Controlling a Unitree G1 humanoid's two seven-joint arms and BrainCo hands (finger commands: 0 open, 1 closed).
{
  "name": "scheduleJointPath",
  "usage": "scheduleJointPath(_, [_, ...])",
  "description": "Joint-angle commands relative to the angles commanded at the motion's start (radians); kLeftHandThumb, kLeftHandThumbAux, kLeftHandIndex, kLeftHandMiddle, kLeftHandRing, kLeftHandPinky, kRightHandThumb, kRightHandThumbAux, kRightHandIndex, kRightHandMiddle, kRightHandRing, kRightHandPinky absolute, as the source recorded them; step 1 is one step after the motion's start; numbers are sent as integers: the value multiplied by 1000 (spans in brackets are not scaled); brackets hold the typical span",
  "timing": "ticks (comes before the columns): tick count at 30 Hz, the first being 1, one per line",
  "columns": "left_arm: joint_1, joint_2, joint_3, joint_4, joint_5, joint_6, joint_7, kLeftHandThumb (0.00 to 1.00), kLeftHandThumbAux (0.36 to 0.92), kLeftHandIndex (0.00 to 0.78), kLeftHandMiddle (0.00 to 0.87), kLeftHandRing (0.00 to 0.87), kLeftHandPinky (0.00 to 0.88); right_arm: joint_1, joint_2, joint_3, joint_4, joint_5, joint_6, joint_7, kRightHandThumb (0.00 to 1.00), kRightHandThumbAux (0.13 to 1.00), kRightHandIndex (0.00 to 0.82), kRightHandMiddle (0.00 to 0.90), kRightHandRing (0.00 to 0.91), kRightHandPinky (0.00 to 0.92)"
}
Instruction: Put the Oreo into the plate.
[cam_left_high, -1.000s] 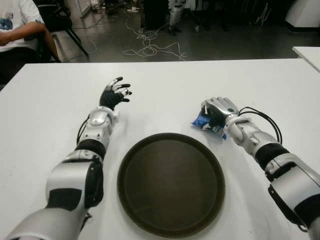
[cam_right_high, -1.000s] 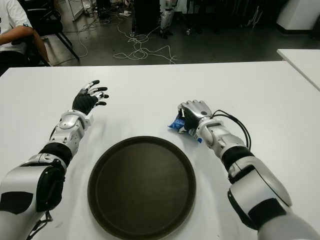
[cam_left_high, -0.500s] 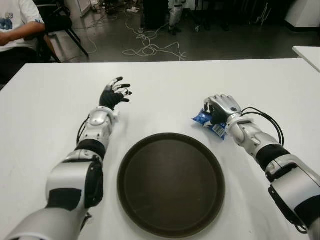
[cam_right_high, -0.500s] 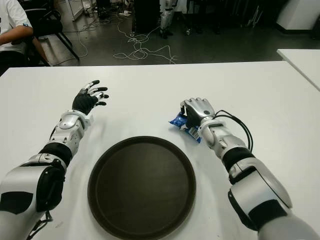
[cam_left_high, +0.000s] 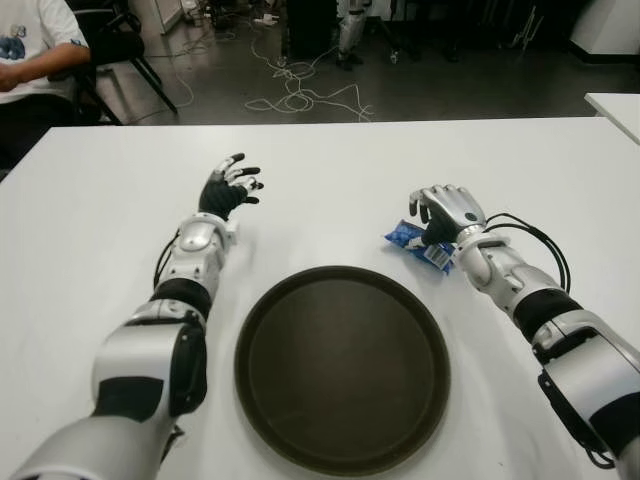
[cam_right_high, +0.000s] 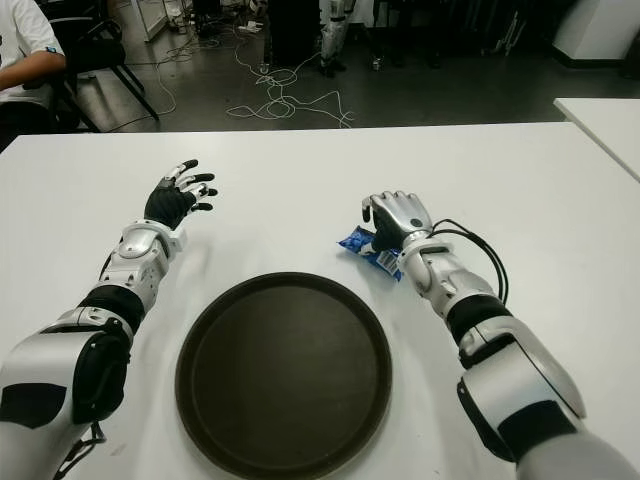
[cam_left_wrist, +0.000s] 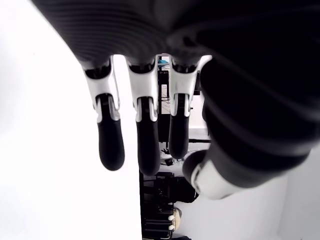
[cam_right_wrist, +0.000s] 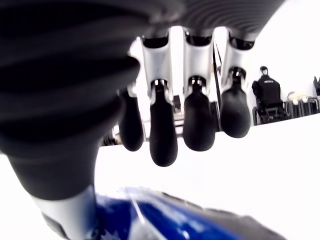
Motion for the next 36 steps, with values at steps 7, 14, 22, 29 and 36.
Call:
scheduleJointPath(7, [0, 1, -1, 0, 1, 0, 0, 247, 831, 154, 301, 363, 450, 90, -12, -36, -213, -7, 4, -34, 0, 811, 505, 635, 654, 576])
scheduleJointPath(14, [1, 2, -4, 0, 4, -3, 3, 224, 856, 153, 297, 356, 438, 207, -22, -51, -447, -16, -84, -105, 0, 833, 559, 714, 722, 677])
scheduleJointPath(22, [1, 3, -4, 1, 5, -5, 3, 251, 830, 153, 297, 358, 447, 214, -48, -66, -483, -26, -260, -159, 46, 867, 611, 762, 774, 768])
scheduleJointPath(29, [-1, 4, -5, 0, 5, 1, 4, 256, 833, 153, 299, 362, 452, 210, -51, -70, -476, -60, -302, -195, 86, 859, 635, 777, 790, 791])
scheduleJointPath(36, [-1, 3, -2, 1, 2, 4, 1, 272, 841, 162, 303, 357, 432, 215, -56, -73, -490, -69, -287, -172, 109, 848, 646, 778, 789, 796])
